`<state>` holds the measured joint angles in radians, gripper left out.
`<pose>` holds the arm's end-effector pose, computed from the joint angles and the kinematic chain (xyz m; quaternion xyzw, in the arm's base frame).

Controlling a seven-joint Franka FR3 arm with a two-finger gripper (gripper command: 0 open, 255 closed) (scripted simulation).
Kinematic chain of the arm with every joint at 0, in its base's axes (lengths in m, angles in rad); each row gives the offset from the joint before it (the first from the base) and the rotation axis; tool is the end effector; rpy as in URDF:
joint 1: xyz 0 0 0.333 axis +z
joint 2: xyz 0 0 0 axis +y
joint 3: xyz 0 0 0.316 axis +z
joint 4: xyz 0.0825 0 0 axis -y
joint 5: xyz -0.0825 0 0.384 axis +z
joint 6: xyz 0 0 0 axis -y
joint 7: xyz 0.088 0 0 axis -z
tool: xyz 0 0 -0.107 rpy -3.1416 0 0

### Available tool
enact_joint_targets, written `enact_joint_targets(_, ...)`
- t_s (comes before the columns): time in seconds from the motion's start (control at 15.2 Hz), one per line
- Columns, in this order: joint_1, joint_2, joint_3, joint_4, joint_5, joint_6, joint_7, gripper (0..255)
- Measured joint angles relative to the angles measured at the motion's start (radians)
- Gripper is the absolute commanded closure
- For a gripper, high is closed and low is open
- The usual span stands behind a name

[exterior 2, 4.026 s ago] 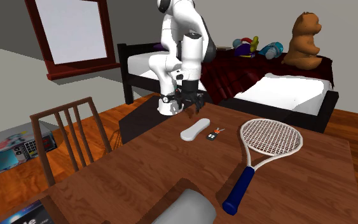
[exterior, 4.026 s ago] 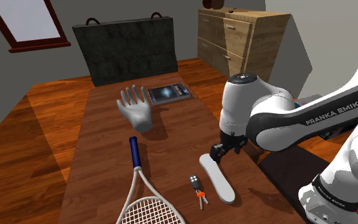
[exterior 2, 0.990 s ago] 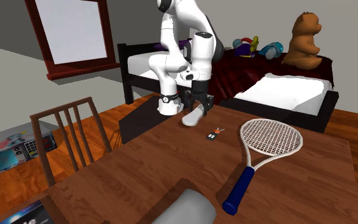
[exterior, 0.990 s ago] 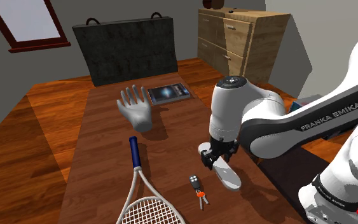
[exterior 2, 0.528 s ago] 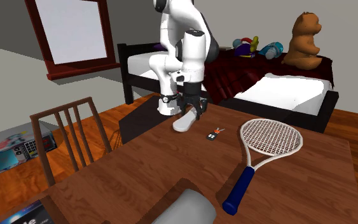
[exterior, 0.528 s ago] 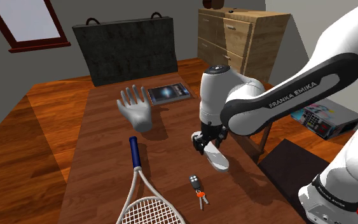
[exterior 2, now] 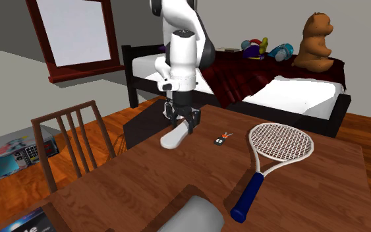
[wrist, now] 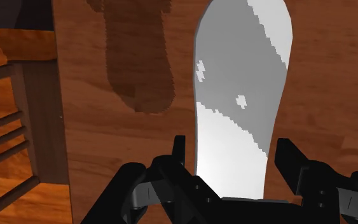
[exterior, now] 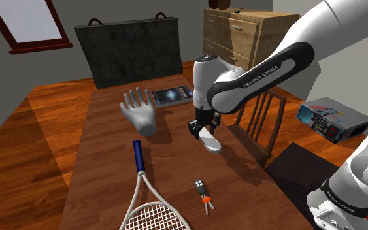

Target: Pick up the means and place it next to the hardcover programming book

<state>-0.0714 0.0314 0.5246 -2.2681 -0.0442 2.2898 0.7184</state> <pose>0.4687 0.2268 0.3464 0.9930 -0.1178 0.0026 0.0087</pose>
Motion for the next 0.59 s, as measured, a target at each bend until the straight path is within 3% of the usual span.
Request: enact_joint_targets(0.59,-0.024,0.289,-0.076,0.361,-0.146,-0.103,-0.038,255)
